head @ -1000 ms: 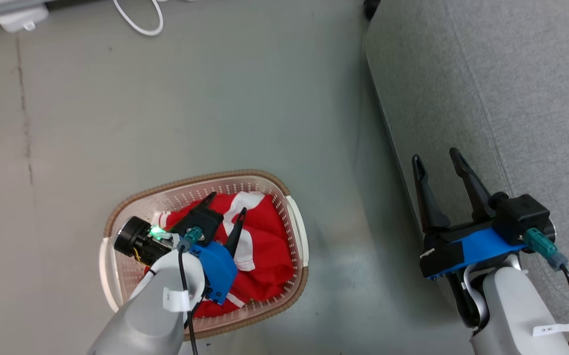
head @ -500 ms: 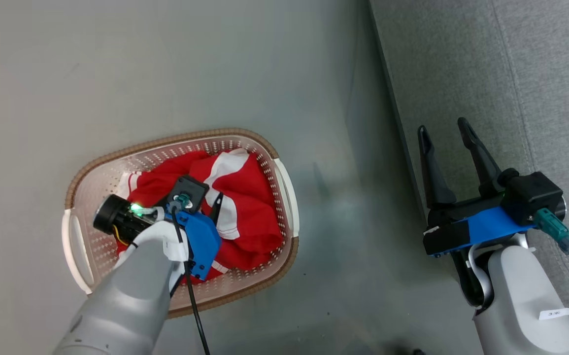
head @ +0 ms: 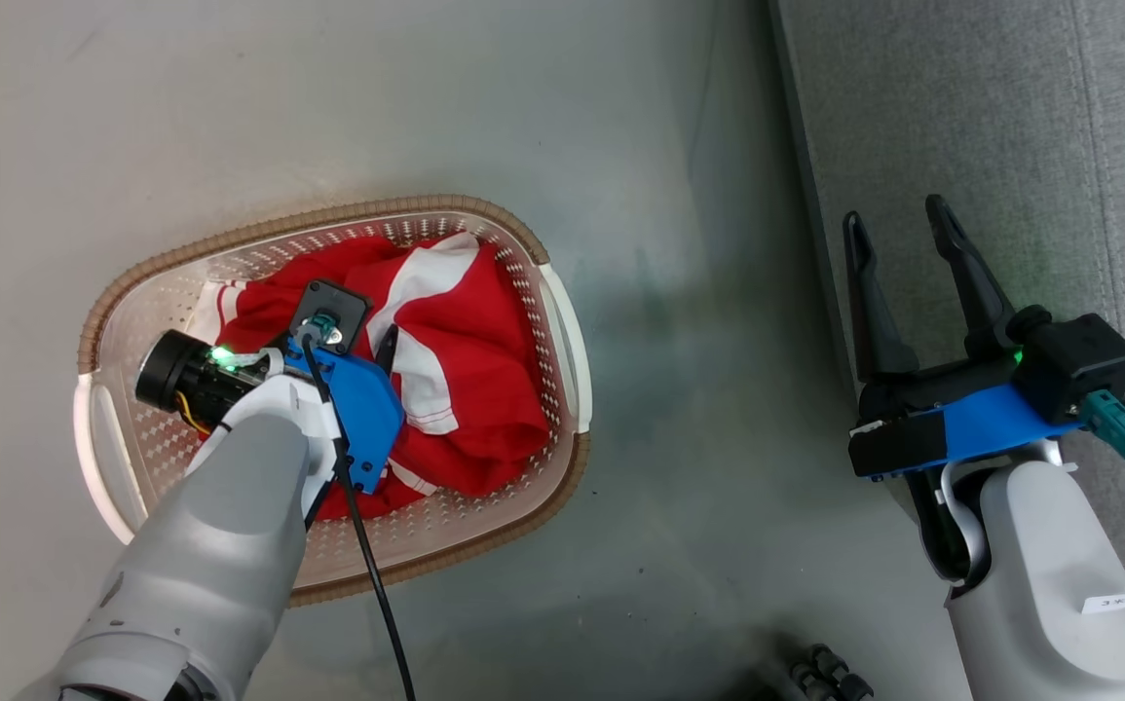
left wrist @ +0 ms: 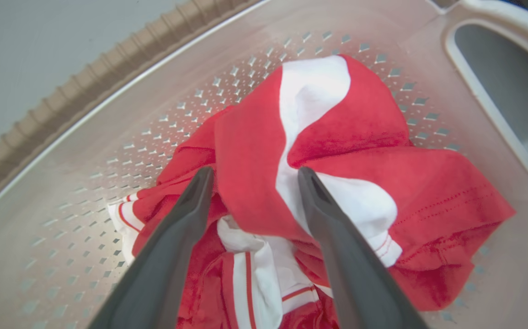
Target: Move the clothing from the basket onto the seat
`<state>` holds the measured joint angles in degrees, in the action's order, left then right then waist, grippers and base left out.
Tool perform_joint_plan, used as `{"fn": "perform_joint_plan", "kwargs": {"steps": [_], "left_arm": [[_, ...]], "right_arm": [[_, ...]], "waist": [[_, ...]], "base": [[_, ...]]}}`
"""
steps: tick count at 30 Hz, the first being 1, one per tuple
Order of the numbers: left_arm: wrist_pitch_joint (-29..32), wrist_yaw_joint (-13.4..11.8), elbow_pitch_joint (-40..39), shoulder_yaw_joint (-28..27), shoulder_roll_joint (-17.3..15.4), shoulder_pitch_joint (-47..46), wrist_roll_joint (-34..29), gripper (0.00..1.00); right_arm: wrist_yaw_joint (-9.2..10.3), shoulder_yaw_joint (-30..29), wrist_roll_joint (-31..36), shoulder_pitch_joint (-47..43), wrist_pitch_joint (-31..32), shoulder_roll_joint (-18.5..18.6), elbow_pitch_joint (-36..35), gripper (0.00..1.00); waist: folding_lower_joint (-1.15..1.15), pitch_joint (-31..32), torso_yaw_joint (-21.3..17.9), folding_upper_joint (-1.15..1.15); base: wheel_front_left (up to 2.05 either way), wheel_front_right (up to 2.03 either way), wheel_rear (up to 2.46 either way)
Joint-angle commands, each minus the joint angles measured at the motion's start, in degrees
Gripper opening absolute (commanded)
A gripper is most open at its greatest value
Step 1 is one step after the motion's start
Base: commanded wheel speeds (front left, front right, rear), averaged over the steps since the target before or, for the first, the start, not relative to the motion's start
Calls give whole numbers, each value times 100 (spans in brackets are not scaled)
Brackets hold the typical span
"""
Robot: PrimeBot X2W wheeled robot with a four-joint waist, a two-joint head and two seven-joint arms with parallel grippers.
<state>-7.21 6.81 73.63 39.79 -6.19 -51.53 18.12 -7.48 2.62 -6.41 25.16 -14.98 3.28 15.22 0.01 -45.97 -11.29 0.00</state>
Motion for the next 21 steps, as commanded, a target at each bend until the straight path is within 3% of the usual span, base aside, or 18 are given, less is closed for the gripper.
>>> {"fn": "perform_joint_plan", "kwargs": {"steps": [1, 18, 21], "left_arm": [[29, -40, 5, -8, -33, -103, 24, 100], [55, 50, 23, 141, 73, -400, 184, 100], [-11, 67, 23, 180, 107, -434, 259, 23]], "right_arm": [[-3, -21, 9, 87, -32, 33, -33, 100], [-3, -74, -5, 124, -27, 41, -157, 100], [-3, -86, -14, 127, -27, 63, -155, 100]], "waist": [[-1, -74, -2, 0], [-1, -549, 17, 0], [-1, -572, 37, 0]], "base": [[0, 0, 0], [0, 0, 0], [0, 0, 0]]}}
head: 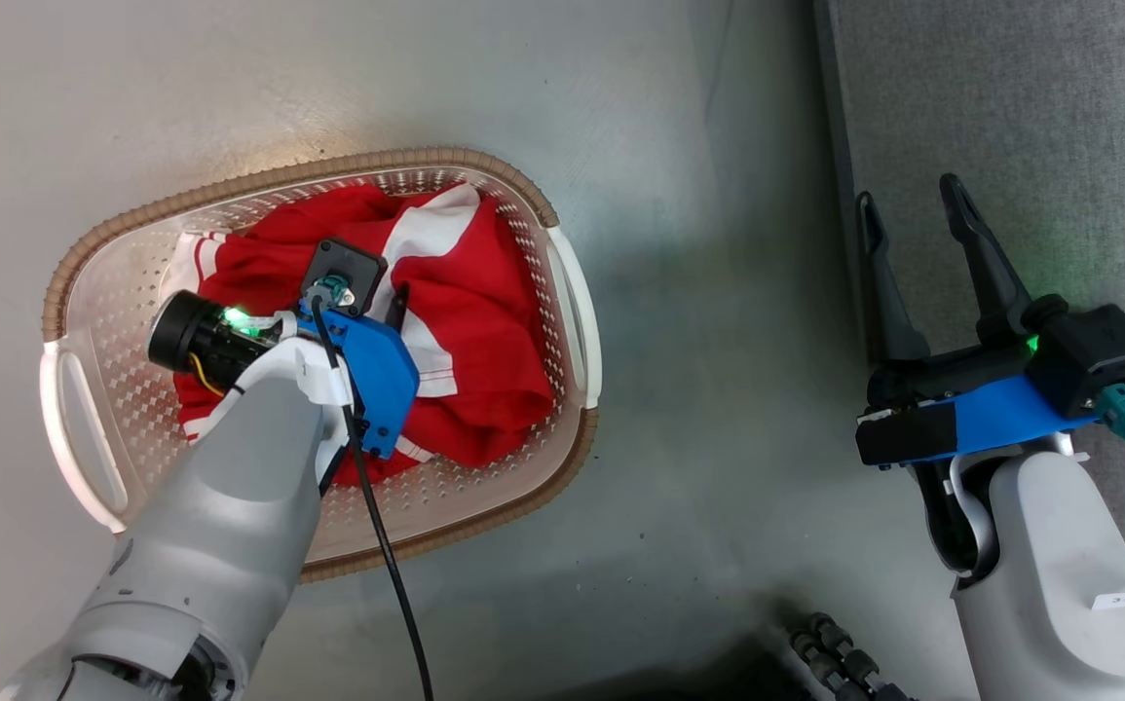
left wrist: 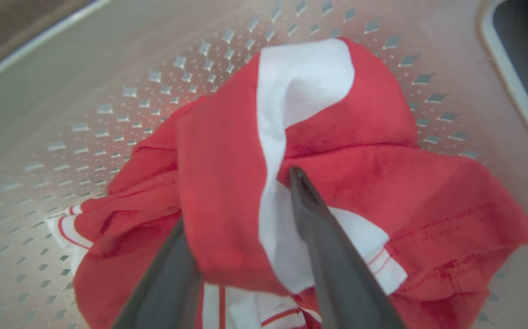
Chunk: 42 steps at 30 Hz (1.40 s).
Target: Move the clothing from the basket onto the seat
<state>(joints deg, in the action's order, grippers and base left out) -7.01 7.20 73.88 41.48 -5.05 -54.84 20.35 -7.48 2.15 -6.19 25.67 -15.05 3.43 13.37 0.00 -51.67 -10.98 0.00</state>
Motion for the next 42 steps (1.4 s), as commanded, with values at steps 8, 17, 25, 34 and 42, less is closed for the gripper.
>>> {"fn": "perform_joint_plan", "kwargs": {"steps": [8, 17, 25, 34, 42], "left_arm": [[-115, 30, -108, 205, 126, -30, 363, 0], [-234, 31, -409, 553, 185, 129, 894, 0], [-416, 32, -846, 1156, 216, 402, 1512, 0], [-651, 32, -1275, 1787, 215, 720, 2268, 0], [-804, 32, -1604, 2134, 215, 870, 2793, 0]], "right_arm": [[-3, 13, -55, 151, -20, 97, 89, 100], [-3, 33, -45, 98, -21, 137, 156, 100], [-3, 44, -19, 61, -21, 265, 229, 100], [-3, 128, -78, -31, -21, 332, 396, 100], [-3, 150, -99, -170, -21, 361, 538, 100]], "waist": [[0, 88, 139, 0], [0, 293, 301, 0], [0, 666, 608, 0], [0, 1223, 858, 0], [0, 1715, 1011, 0]], "base": [[0, 0, 0], [0, 0, 0], [0, 0, 0], [0, 0, 0], [0, 0, 0]]}}
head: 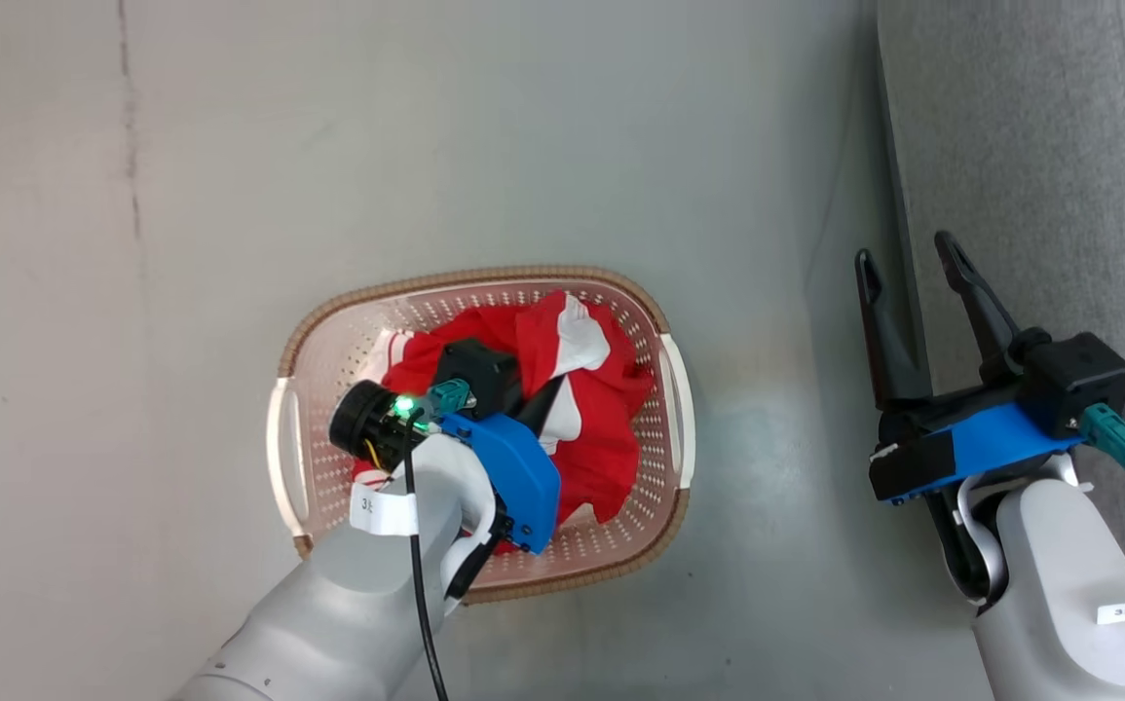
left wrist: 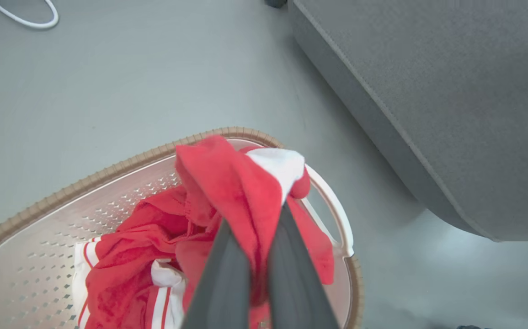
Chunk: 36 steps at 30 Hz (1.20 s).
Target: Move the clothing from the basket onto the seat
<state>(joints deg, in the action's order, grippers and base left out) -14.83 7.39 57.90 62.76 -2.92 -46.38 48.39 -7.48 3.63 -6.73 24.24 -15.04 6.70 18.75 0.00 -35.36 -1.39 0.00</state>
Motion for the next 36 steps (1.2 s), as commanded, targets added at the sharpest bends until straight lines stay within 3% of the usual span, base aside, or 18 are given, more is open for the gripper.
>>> {"fn": "perform_joint_plan", "kwargs": {"steps": [1, 8, 16, 36], "left_arm": [[-34, 13, -55, 25, 5, 38, 41, 0], [-42, 14, -891, -203, -31, 226, 146, 0], [-44, 14, -2047, -369, -345, 595, 171, 0], [-45, 14, -3841, -1005, -884, 1058, -155, 0]], "right_arm": [[-3, -4, -48, -44, -22, 40, 9, 100], [-3, 17, -77, -209, -22, 54, 142, 100], [-2, 64, -122, -381, -22, 5, 297, 100], [-3, -1, -190, -1046, -22, -144, 531, 100]], "waist": [[0, 145, 70, 0], [0, 570, 135, 0], [0, 1097, 135, 0], [0, 2257, 34, 0]], "base": [[0, 0, 0], [0, 0, 0], [0, 0, 0], [0, 0, 0]]}}
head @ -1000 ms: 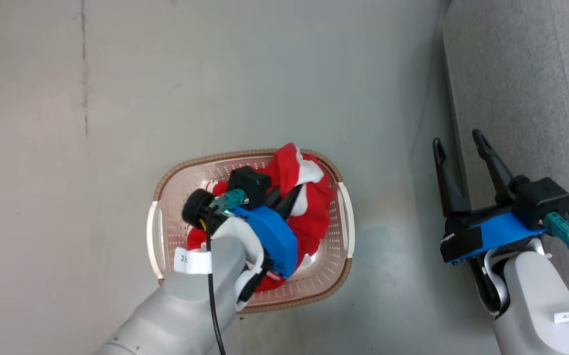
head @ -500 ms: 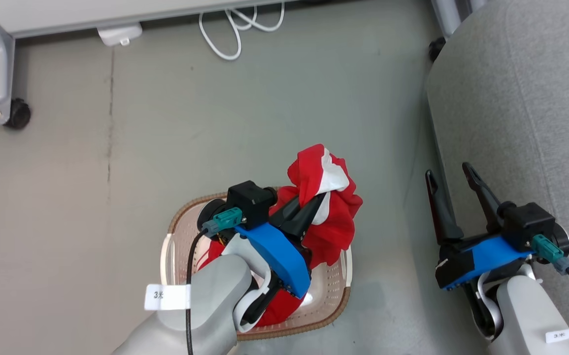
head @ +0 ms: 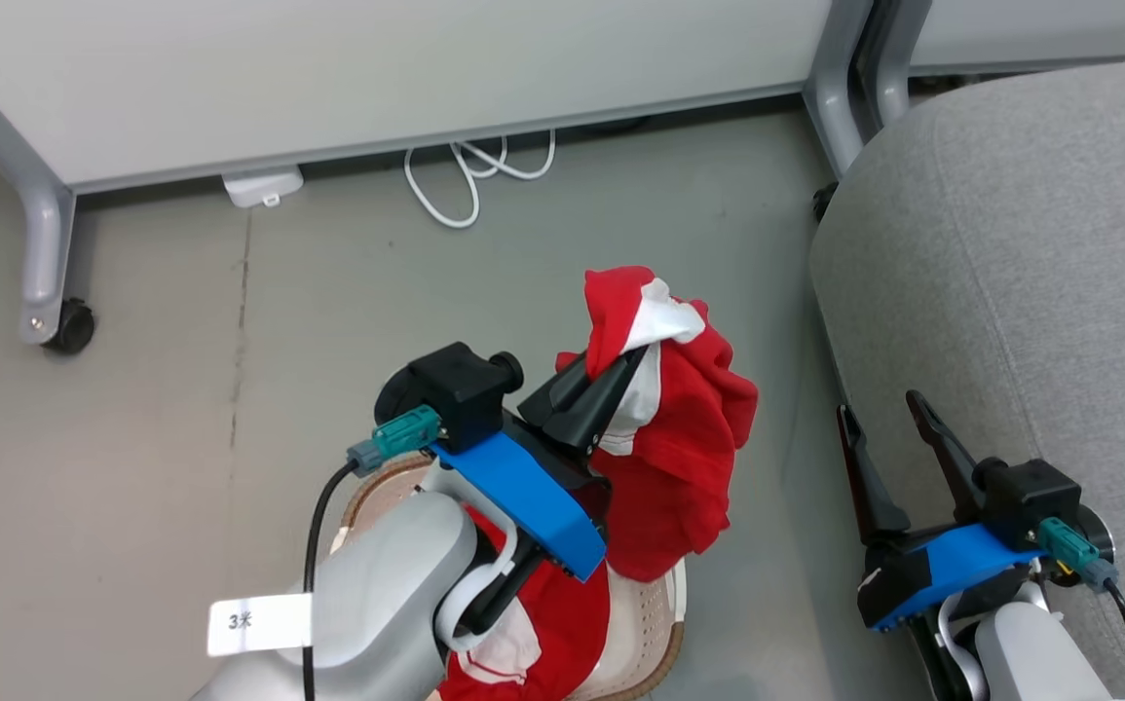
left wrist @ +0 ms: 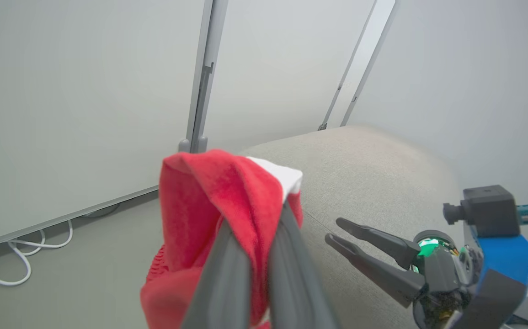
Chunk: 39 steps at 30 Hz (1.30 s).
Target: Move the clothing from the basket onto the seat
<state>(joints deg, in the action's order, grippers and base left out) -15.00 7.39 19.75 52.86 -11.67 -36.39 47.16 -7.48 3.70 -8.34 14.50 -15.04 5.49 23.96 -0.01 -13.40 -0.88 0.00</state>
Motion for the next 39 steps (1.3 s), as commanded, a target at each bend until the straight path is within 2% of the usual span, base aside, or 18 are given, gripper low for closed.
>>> {"fn": "perform_joint_plan", "kwargs": {"steps": [1, 13, 29, 33, 39], "left_arm": [[-27, 14, -85, -44, -36, 63, -63, 0], [-28, 14, -427, -133, -194, -95, -279, 0], [-28, 14, -492, -67, -263, -247, -323, 0], [-28, 14, -486, -40, -279, -244, -343, 0], [-28, 14, -431, -28, -279, -277, -383, 0]], "right_arm": [[-3, -13, -23, -103, -22, -30, 18, 100], [-3, -106, -5, -425, -22, -88, 87, 100], [-3, -138, 41, -626, -22, -168, -18, 100], [-3, -5, 104, -629, -22, -188, -200, 100], [-3, 551, 124, -529, -22, 8, -602, 100]], "waist": [[1, 113, -21, 0], [1, 611, -16, 0], [1, 913, -28, 0], [1, 929, -25, 0], [1, 920, -19, 0]], "base": [[0, 0, 0], [0, 0, 0], [0, 0, 0], [0, 0, 0], [0, 0, 0]]}}
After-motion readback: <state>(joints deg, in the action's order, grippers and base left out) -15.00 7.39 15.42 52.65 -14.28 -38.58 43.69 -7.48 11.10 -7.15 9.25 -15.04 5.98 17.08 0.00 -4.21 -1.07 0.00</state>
